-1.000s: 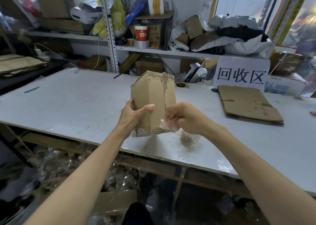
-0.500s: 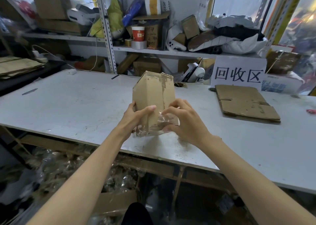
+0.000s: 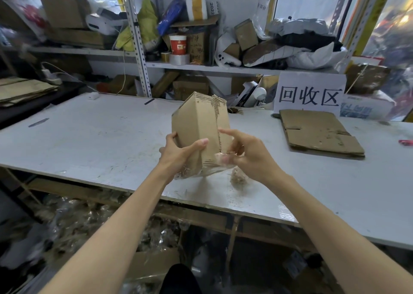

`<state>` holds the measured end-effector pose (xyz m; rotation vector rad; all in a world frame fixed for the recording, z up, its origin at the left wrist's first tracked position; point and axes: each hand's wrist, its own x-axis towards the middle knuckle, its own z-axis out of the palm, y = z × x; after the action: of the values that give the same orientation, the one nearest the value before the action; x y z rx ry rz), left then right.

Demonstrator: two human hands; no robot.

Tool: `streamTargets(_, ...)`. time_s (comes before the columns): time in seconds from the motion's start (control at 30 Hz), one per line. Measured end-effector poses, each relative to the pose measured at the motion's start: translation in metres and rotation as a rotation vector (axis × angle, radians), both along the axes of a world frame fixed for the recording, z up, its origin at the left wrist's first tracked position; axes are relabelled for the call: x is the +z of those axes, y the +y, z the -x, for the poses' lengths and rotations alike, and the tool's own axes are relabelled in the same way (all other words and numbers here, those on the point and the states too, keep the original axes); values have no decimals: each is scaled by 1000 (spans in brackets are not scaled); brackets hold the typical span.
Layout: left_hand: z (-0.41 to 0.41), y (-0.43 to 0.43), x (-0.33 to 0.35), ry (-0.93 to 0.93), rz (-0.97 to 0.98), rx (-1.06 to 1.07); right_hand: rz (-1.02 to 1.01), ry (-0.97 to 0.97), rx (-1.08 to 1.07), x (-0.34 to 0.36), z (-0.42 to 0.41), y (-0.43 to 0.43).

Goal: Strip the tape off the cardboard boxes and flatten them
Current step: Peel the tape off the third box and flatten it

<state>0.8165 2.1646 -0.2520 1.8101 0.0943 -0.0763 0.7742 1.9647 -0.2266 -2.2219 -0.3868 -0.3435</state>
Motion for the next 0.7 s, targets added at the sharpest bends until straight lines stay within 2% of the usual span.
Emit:
streamTargets(0.1,0,-4,1,-3,-79,-8,100,-245,-165,-5,3,7)
streamTargets(0.17,1,-6,3,9,-96,8,125,-332,-169,-11,4,9)
streamTargets(0.27,1,-4,4,56,-94,30,127,-288,-77,-15,6,6)
streamTargets(0.47,1,-10,5,66,-108,62,340,-324,-72,-10,3,5)
streamTargets(0.63,1,-13,7,59,-116,89,491,-345,40,-10,3,1)
streamTargets(0.7,1,-15,7,55,-138,97,461,-307,76,-10,2,0)
